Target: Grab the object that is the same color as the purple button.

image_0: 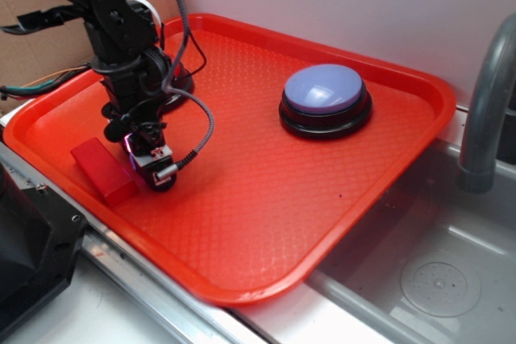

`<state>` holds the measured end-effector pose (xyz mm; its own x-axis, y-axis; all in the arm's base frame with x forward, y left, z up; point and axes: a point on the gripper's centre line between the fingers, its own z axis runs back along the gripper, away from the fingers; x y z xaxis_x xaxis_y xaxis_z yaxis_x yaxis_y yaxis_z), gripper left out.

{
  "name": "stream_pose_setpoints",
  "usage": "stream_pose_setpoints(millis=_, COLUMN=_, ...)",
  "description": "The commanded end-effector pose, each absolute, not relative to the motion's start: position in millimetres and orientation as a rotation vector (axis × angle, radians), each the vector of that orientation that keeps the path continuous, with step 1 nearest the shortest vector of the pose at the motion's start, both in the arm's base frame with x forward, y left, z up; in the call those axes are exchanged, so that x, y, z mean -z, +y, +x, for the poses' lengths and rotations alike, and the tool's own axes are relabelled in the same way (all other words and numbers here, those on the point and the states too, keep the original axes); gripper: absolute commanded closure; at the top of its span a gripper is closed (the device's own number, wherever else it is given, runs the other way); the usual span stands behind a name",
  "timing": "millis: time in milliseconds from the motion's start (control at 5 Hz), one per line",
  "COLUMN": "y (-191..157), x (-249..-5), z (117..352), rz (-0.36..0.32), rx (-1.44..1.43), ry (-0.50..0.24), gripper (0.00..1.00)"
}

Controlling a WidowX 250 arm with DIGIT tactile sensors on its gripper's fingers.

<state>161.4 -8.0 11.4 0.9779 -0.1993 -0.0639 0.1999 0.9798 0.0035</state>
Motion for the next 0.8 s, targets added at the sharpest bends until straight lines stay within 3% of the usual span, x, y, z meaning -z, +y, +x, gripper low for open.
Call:
stream_pose_setpoints(millis=0, y=-21, x=-115, z=206, rz=0.037, rx=0.122, ry=-0.059, gripper=1.0)
stream_pose_setpoints(millis=200, y=-8, x=-164, z=217, rz=0.025, rx=-0.027, ry=-0.019, gripper=1.0)
stream_pose_setpoints(millis=400, y=11, x=-215, z=216, rz=0.042, rx=-0.098, ry=-0.048, gripper=1.0)
stream_pose_setpoints(millis=600, y=12, x=-236, z=216, rz=0.023, rx=-0.059, ry=-0.055, gripper=1.0)
